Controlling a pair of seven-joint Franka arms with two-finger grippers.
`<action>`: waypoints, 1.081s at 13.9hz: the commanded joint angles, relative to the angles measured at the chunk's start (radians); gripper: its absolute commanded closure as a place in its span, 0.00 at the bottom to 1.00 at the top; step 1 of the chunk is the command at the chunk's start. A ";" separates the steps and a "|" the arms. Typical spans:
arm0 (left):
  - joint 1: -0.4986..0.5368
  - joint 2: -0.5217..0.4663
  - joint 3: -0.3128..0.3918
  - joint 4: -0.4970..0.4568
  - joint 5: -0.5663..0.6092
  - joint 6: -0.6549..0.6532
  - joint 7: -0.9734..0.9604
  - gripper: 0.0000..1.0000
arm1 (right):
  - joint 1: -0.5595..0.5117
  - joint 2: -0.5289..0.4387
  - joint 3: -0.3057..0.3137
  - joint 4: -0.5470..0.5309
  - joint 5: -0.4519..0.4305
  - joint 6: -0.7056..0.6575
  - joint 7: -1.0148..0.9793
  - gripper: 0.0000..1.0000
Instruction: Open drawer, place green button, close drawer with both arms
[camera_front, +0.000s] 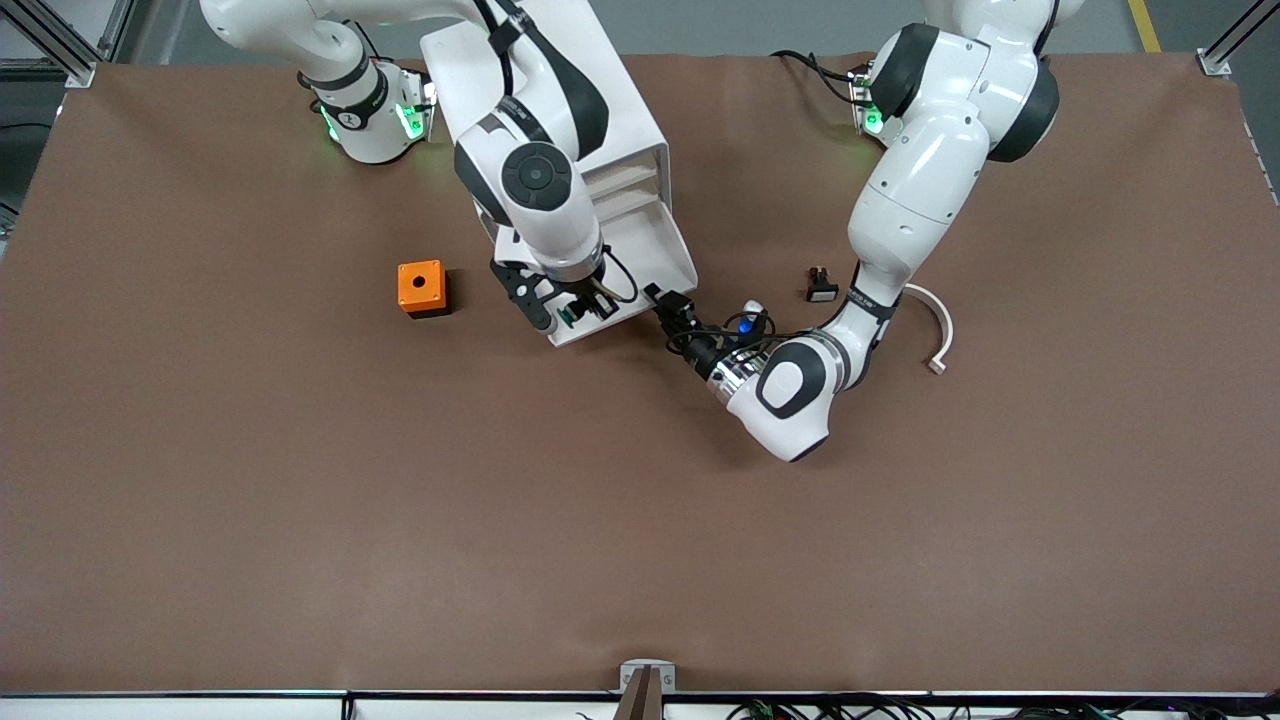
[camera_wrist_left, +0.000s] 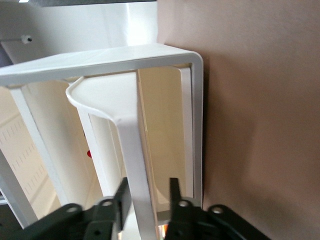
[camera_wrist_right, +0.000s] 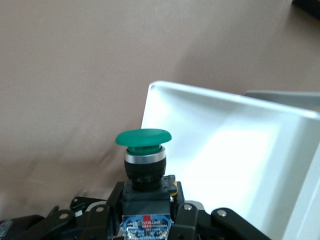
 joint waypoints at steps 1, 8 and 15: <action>0.005 -0.013 -0.001 0.027 -0.018 -0.001 0.107 0.00 | 0.029 0.024 -0.012 -0.006 0.001 0.023 0.073 1.00; 0.009 -0.071 0.125 0.172 0.017 0.013 0.566 0.00 | 0.058 0.053 -0.010 -0.006 0.002 0.023 0.198 1.00; -0.218 -0.201 0.373 0.169 0.195 0.245 1.002 0.00 | 0.087 0.090 -0.010 0.017 0.013 0.030 0.266 0.99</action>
